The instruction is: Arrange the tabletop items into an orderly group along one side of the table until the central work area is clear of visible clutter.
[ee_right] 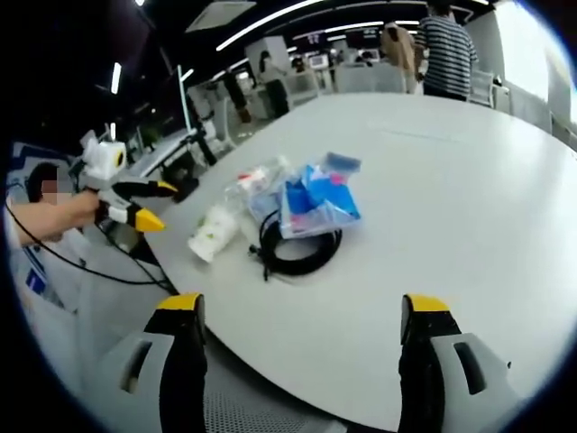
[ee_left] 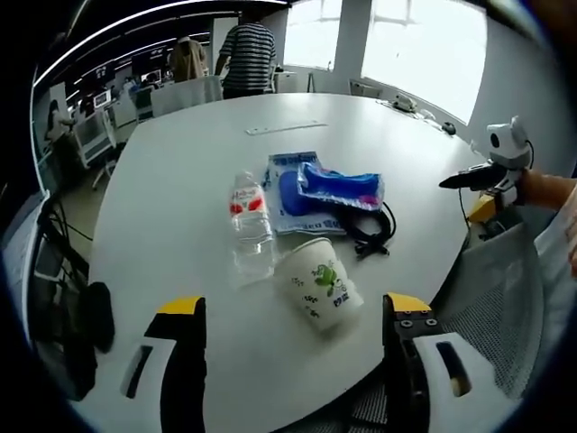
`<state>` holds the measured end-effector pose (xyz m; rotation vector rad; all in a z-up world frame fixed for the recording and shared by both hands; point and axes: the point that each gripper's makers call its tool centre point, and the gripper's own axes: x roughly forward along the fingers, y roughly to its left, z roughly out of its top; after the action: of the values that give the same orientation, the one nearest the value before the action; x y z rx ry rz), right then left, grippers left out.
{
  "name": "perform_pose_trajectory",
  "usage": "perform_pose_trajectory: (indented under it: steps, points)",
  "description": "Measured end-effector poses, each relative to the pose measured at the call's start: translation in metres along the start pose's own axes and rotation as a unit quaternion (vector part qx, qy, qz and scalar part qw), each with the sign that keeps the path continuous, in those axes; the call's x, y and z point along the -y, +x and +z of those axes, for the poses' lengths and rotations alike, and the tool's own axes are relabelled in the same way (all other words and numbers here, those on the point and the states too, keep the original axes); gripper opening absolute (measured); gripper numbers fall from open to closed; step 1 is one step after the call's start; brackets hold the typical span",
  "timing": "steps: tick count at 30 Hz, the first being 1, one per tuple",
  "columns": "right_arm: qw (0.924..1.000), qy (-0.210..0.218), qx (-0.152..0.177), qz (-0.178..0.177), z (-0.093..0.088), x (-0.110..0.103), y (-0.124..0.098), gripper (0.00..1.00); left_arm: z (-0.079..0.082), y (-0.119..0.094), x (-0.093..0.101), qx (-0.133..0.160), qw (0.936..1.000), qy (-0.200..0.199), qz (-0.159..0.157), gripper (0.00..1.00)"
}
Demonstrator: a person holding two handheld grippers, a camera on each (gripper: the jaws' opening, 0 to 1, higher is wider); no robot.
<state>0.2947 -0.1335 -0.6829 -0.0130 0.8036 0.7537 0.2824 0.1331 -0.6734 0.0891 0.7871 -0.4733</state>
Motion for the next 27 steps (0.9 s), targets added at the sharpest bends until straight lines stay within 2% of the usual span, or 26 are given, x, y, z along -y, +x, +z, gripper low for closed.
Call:
perform_pose_trajectory:
  steps: [11,27]
  points:
    - [0.9999,0.005,-0.014,-0.005,-0.006,-0.001,0.008,0.88,0.012,0.002,-0.005,0.013,0.9999,-0.004,-0.009,0.82]
    - [0.9997,-0.003,-0.025,0.001,-0.004,-0.018,0.015,0.87,0.030,0.008,-0.006,0.031,0.9993,-0.004,-0.018,0.82]
